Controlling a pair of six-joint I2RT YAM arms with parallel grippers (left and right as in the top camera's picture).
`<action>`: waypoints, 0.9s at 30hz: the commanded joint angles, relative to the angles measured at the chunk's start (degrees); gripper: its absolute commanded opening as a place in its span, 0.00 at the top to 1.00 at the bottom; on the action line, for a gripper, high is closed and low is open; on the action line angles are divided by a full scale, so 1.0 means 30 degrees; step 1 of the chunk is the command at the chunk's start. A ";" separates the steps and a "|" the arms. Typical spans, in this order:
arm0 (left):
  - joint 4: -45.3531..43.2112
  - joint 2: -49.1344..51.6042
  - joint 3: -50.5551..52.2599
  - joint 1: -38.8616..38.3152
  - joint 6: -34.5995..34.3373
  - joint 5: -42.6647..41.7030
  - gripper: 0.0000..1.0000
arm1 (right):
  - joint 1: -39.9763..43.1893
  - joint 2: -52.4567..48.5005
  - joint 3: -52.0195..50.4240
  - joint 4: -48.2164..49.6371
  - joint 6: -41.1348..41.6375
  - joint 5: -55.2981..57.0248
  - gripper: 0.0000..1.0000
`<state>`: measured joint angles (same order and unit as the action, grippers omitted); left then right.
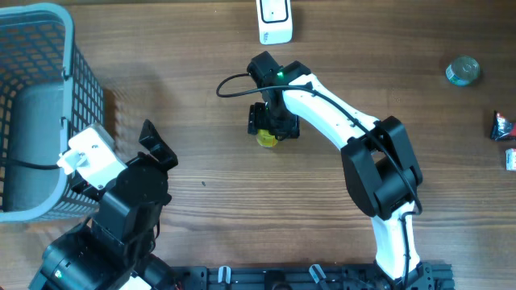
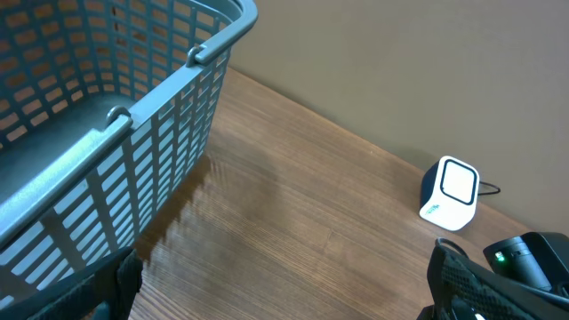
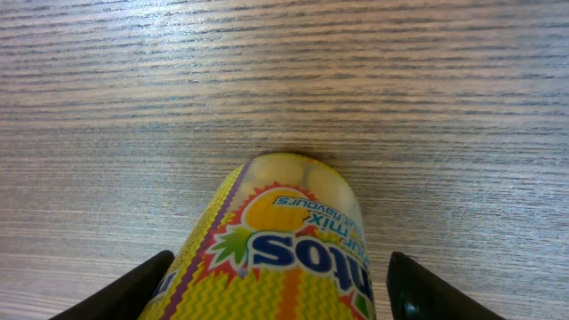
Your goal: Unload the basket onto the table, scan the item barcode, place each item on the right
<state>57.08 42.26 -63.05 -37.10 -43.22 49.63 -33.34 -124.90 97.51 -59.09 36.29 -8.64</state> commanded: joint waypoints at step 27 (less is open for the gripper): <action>0.0087 -0.0109 0.0015 0.0102 -0.0335 -0.0029 0.00 | -0.0080 0.0452 -0.0299 -0.1450 -0.0350 -0.0845 0.03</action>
<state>57.08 42.26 -63.05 -37.10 -43.24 49.63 -33.34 -124.90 97.21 -62.78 34.52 -12.56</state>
